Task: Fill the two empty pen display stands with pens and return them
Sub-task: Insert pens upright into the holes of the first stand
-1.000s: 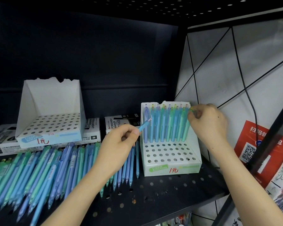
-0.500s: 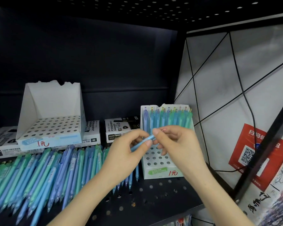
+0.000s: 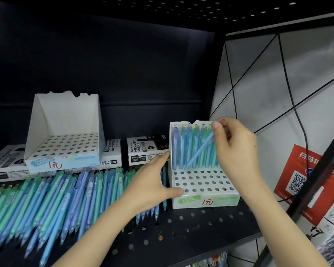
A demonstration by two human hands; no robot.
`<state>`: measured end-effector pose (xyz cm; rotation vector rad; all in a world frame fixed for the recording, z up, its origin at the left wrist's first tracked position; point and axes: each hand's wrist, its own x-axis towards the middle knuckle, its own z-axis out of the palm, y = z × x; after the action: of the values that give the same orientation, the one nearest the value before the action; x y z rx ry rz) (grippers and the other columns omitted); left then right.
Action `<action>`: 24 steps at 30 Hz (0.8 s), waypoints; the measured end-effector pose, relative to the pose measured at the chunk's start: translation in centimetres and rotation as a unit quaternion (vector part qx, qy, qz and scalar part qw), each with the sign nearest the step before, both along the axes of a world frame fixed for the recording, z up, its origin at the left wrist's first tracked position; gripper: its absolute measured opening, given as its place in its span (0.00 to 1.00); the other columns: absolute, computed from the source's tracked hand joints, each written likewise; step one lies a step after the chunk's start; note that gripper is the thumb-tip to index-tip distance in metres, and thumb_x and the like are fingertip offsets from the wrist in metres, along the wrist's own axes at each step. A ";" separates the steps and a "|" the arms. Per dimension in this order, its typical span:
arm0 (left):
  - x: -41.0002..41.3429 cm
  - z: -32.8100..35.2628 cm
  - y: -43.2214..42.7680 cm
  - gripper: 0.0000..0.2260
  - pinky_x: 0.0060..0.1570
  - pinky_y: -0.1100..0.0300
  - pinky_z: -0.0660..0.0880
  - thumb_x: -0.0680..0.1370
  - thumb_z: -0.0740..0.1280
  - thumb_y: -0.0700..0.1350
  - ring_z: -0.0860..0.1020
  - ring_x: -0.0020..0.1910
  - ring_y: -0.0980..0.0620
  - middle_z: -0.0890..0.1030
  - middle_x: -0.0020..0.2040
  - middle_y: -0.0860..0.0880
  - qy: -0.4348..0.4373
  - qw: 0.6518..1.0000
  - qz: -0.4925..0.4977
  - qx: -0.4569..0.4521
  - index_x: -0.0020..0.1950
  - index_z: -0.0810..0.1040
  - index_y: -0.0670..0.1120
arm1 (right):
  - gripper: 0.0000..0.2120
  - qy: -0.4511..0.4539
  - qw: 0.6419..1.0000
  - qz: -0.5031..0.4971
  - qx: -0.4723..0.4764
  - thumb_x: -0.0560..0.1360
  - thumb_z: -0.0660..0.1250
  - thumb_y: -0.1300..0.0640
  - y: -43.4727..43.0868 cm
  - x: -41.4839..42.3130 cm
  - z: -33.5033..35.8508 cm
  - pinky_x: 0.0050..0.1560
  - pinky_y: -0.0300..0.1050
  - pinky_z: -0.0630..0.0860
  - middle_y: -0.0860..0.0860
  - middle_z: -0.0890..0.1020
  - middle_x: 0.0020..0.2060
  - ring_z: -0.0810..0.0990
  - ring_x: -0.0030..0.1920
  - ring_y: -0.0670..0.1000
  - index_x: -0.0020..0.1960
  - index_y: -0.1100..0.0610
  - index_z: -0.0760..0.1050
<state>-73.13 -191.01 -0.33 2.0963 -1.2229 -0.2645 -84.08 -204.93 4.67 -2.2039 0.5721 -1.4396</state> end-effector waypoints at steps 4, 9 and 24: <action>0.4 -0.6 -0.3 0.49 0.74 0.54 0.54 0.65 0.76 0.54 0.54 0.75 0.56 0.51 0.77 0.57 -0.002 1.000 0.000 0.016 0.77 0.47 0.56 | 0.08 0.045 0.999 0.015 -0.013 0.79 0.60 0.56 0.4 1.4 -0.4 0.32 0.38 0.67 0.44 0.75 0.31 0.74 0.32 0.44 0.50 0.57 0.76; 0.6 -0.8 -0.3 0.50 0.74 0.56 0.53 0.65 0.77 0.54 0.53 0.75 0.56 0.51 0.77 0.58 -0.009 1.000 -0.003 0.014 0.76 0.46 0.57 | 0.10 0.057 0.998 0.022 -0.031 0.79 0.61 0.55 0.8 2.7 -0.3 0.38 0.43 0.72 0.54 0.80 0.35 0.77 0.36 0.52 0.54 0.59 0.77; 0.8 -1.0 -0.4 0.49 0.73 0.57 0.54 0.65 0.76 0.54 0.53 0.75 0.56 0.51 0.77 0.58 -0.013 1.000 -0.007 0.012 0.76 0.46 0.58 | 0.13 0.104 0.992 0.071 -0.008 0.75 0.68 0.57 0.6 3.9 -1.0 0.35 0.35 0.70 0.44 0.74 0.31 0.73 0.32 0.41 0.58 0.57 0.72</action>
<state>-72.36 -191.41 -1.30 2.1177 -1.2557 -0.2611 -80.21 -204.29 3.69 -2.3714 0.4629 -1.1559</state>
